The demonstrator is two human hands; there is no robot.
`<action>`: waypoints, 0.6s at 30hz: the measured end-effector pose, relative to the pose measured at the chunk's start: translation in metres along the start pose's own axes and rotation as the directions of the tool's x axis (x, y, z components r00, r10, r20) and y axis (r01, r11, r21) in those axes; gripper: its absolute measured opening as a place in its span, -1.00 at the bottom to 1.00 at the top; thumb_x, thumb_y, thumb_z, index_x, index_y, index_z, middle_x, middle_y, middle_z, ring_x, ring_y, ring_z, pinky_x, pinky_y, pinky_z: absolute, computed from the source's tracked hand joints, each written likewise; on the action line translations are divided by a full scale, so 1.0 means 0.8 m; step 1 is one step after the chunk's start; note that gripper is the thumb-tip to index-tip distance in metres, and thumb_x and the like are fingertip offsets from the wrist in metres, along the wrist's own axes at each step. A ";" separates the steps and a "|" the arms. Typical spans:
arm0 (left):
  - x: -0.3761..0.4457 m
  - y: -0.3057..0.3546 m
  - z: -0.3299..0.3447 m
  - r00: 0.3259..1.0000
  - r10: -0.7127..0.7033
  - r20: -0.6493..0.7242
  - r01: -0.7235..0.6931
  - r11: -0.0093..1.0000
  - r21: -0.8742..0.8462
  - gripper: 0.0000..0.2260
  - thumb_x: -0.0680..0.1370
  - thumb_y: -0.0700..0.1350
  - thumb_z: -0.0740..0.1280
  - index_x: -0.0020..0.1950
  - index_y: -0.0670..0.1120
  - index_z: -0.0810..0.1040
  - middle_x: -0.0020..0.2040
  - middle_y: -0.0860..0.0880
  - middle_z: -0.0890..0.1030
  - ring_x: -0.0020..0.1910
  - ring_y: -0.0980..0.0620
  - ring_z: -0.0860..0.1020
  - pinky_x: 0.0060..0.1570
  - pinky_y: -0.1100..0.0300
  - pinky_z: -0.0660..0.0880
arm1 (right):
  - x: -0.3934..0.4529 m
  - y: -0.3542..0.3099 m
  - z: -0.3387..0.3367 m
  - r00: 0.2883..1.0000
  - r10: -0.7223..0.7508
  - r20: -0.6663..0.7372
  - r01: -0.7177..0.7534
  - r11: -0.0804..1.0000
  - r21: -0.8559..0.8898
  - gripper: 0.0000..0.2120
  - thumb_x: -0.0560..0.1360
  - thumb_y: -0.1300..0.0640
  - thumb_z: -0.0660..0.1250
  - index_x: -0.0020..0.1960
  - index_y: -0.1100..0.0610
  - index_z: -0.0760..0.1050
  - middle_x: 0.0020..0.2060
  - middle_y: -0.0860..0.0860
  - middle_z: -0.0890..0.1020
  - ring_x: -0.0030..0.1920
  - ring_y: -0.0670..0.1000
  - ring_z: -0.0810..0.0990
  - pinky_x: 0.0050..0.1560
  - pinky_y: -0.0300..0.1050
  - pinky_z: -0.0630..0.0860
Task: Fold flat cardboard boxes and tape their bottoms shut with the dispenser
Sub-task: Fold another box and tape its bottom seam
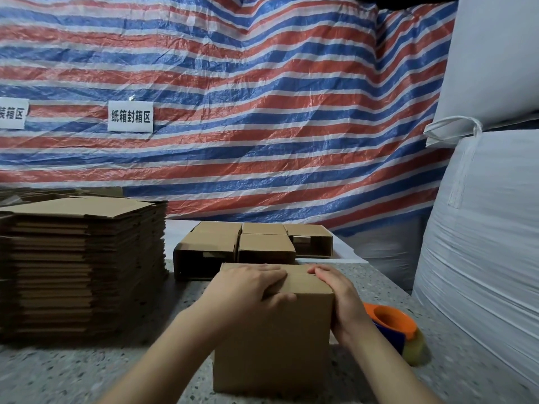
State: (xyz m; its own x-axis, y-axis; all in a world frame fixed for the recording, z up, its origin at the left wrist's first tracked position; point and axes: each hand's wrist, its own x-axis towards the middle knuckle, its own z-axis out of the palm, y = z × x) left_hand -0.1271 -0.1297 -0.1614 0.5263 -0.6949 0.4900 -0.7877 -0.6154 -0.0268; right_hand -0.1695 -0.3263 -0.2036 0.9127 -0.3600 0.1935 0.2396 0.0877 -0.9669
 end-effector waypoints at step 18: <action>0.001 -0.005 0.005 1.000 0.012 -0.017 -0.012 1.000 0.018 -0.44 0.53 0.41 0.00 0.32 0.16 0.49 0.28 0.18 0.57 0.20 0.16 0.54 0.02 0.19 0.53 | 0.052 0.023 -0.120 0.953 0.073 -0.296 -0.283 -0.141 -0.949 -0.29 0.44 -0.47 0.26 0.33 0.05 0.44 -0.03 -0.04 0.61 -0.11 -0.06 0.60 -0.12 -0.16 0.55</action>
State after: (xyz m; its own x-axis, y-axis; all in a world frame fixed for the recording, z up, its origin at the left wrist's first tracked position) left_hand -0.1224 -0.1293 -0.1646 0.5112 -0.6961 0.5041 -0.7879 -0.6139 -0.0486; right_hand -0.1588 -0.4291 -0.2297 0.7890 -0.6110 0.0643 -0.6066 -0.7914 -0.0759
